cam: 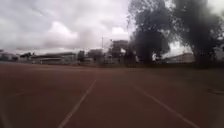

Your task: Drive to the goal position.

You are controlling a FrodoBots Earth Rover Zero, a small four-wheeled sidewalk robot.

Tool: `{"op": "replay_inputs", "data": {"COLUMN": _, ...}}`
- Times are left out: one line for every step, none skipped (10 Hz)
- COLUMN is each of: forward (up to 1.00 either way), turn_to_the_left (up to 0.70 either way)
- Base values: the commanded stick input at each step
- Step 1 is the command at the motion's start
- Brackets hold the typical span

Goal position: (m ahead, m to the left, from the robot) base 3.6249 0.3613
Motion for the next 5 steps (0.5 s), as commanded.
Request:
{"op": "replay_inputs", "data": {"forward": 0.85, "turn_to_the_left": 0.00}}
{"op": "replay_inputs", "data": {"forward": 0.85, "turn_to_the_left": 0.00}}
{"op": "replay_inputs", "data": {"forward": 0.85, "turn_to_the_left": 0.00}}
{"op": "replay_inputs", "data": {"forward": 0.85, "turn_to_the_left": 0.00}}
{"op": "replay_inputs", "data": {"forward": 0.85, "turn_to_the_left": 0.00}}
